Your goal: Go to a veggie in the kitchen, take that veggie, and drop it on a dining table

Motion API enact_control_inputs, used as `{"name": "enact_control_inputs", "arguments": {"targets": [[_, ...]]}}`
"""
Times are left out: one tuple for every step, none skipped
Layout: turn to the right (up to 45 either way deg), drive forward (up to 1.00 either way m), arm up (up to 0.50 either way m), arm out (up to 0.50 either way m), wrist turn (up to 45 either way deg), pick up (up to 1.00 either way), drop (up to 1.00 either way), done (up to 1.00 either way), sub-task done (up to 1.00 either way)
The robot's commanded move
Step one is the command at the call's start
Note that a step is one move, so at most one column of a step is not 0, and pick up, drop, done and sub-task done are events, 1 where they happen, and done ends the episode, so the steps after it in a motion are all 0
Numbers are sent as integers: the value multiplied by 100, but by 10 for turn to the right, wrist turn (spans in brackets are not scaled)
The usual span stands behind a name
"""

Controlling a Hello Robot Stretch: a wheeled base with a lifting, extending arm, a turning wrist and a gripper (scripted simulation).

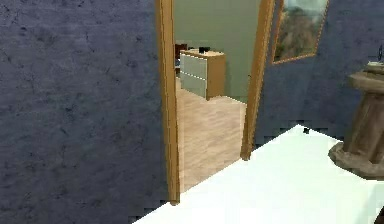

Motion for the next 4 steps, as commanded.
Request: {"name": "enact_control_inputs", "arguments": {"targets": [[0,50,0,0,0,0,0,0,0],[60,0,0,0,0,0,0,0,0],[0,50,0,0,0,0,0,0,0],[120,0,0,0,0,0,0,0,0]]}}
